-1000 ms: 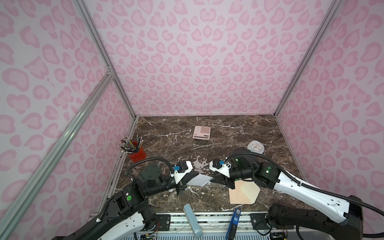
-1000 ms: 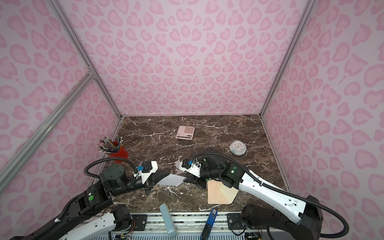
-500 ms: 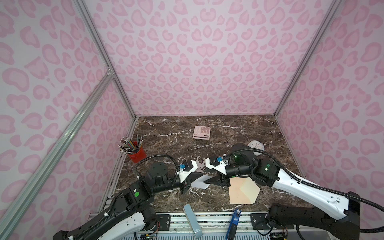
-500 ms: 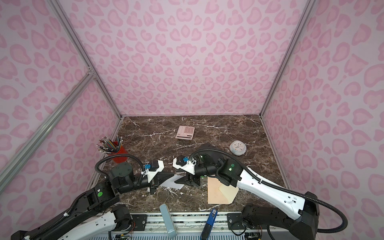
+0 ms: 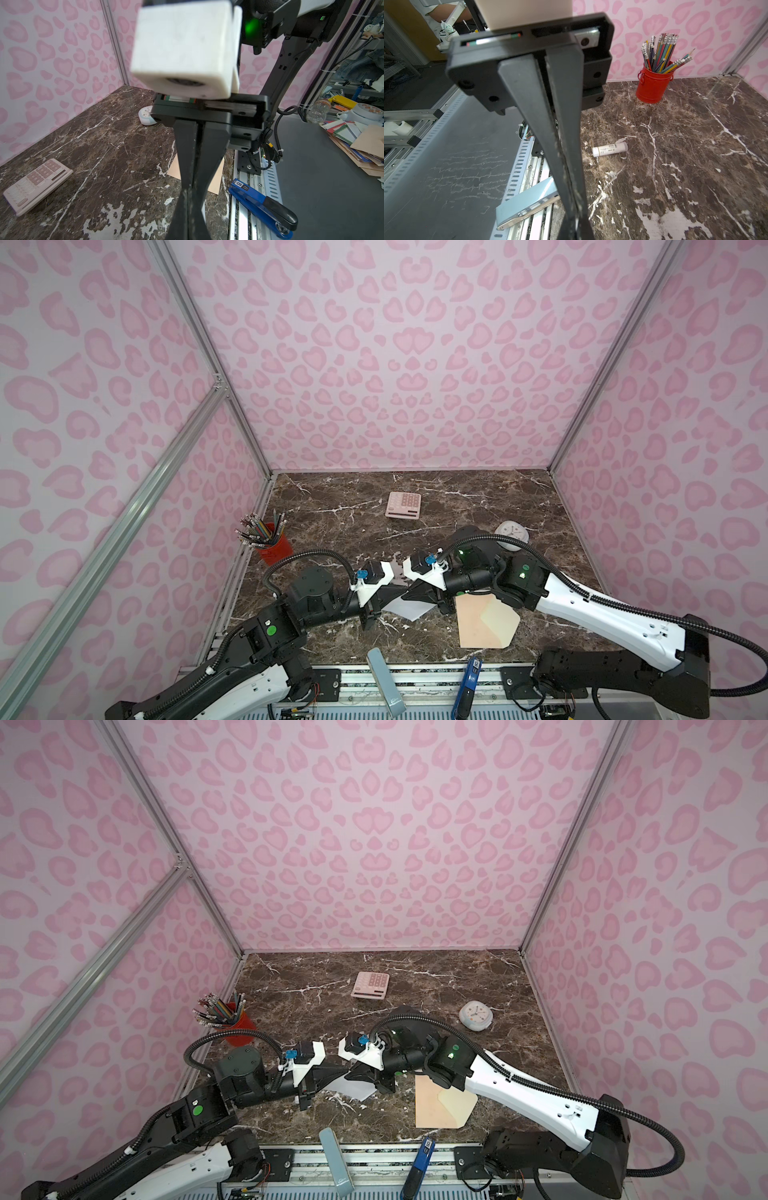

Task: Place the letter into the envelope and seal it

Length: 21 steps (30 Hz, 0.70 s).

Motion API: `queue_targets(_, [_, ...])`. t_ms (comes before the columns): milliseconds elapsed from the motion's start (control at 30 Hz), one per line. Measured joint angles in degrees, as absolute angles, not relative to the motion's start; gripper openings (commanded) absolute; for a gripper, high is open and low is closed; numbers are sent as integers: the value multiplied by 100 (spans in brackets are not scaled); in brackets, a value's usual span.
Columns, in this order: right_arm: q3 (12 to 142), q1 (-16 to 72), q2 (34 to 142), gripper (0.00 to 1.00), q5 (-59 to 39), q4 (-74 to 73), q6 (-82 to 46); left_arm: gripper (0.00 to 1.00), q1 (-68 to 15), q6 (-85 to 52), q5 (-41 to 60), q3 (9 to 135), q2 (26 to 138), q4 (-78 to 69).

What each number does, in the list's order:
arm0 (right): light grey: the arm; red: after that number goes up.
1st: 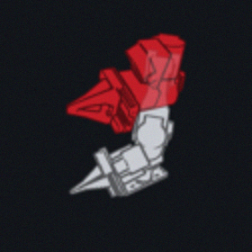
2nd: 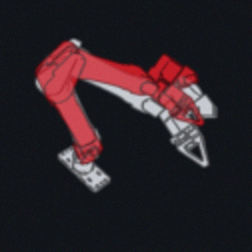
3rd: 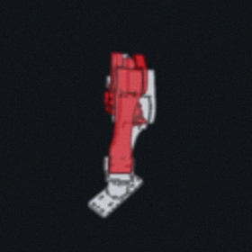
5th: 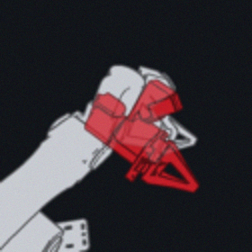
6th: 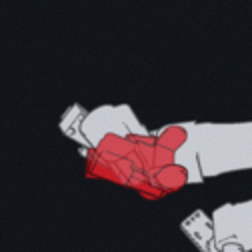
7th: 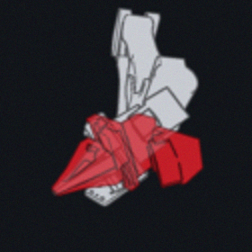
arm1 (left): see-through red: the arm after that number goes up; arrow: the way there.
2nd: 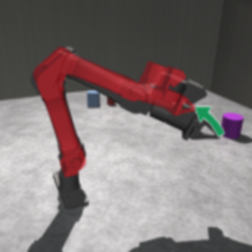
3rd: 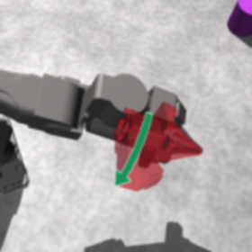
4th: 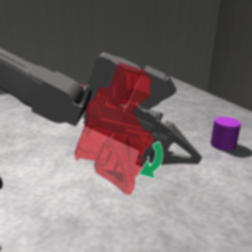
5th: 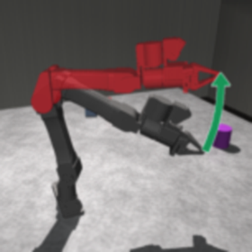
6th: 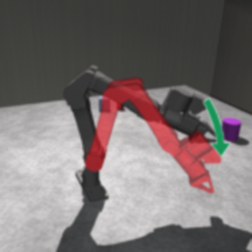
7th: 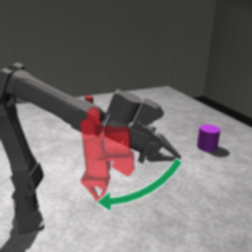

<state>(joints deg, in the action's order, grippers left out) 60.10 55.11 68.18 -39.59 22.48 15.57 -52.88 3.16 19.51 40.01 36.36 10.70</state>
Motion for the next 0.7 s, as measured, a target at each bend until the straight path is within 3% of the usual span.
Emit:
queue_targets(100, [5881,5494,6702,2,-3885,2274,1575,4,-5288,331,1909,4016,3612,1072])
queue_targets(133, [5835,5470,6657,0,-3879,2276,1540,4,-5288,349,1909,4021,3607,1076])
queue_targets(267, [5684,5369,6510,0,-3857,2300,1542,4,-5288,370,1881,4023,3583,1109])
queue_targets(333, [5631,5336,6455,25,-3844,2318,1498,4,-5288,375,1874,4023,3575,1116])
queue_targets(367, [5599,5321,6416,26,-3809,2329,1496,4,-5288,403,1868,4023,3573,1129])
queue_targets(400, [5557,5319,6372,25,-3769,2355,1505,4,-5288,410,1863,4027,3564,1166])
queue_targets(467, [5476,5310,6298,10,-3717,2368,1538,4,-5288,410,1857,4034,3540,1205])
queue_targets(533, [5426,5284,6248,2,-3708,2386,1500,4,-5288,412,1824,4042,3531,1223])
queue_targets(667, [5354,5238,6187,0,-3712,2366,1466,4,-5288,414,1833,4064,3533,1249])
queue_targets(700, [5336,5234,6178,6,-3712,2357,1461,4,-5288,414,1826,4071,3533,1264])
